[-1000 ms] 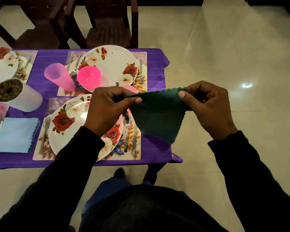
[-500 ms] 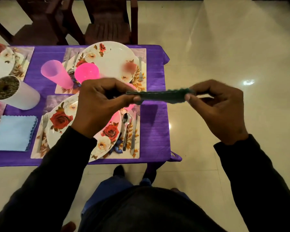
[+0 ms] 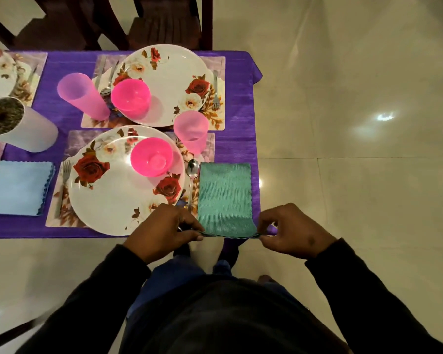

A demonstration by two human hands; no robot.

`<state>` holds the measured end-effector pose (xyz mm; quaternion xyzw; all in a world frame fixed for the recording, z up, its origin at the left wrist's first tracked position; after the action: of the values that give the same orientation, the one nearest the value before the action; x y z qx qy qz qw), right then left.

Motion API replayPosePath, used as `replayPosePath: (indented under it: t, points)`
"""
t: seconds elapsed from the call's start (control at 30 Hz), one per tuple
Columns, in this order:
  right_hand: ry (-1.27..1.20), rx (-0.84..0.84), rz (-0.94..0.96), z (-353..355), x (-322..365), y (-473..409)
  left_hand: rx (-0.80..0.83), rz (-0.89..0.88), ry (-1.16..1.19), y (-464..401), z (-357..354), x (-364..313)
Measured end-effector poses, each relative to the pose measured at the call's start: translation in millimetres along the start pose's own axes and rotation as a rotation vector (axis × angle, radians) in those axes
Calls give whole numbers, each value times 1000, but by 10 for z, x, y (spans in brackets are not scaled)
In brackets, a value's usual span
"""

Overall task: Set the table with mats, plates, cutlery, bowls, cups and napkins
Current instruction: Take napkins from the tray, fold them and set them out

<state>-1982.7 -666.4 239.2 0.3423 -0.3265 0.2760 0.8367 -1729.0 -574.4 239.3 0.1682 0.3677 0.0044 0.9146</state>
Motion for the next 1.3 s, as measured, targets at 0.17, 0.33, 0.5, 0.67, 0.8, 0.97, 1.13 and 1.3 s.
replayPosePath:
  t: [0.17, 0.33, 0.5, 0.67, 0.8, 0.97, 1.13, 1.3]
  points:
    - [31, 15, -39, -55, -38, -47, -72, 55, -75, -48, -74, 96]
    - [13, -184, -40, 46, -96, -250, -267, 152, -113, -243, 3, 93]
    - [28, -337, -85, 166, -192, -631, -414, 260, -68, -581, 44, 189]
    - [73, -380, -136, 186, -338, -1021, -458, 361, -76, -969, 33, 329]
    - [100, -381, -204, 132, -439, -1228, -429, 405, -161, -1173, -21, 408]
    - [123, -377, -270, 57, -516, -1394, -373, 427, -246, -1318, -84, 502]
    - [142, -401, -276, 39, -492, -1487, -350, 406, -317, -1384, -92, 530]
    - [159, -304, -300, 3, -513, -1533, -272, 355, -385, -1405, -103, 543]
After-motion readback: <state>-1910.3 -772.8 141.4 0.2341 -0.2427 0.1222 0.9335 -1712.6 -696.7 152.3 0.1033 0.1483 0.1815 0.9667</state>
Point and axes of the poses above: each hand's wrist, its own y-axis away from the middle knuckle, its own z-axis out of the back of the hand, x = y × z, the point moved 3 cm from there along -y, towards the middle knuckle, and after that the axes turned 7 degrees about -y, right-handed, at the moved point
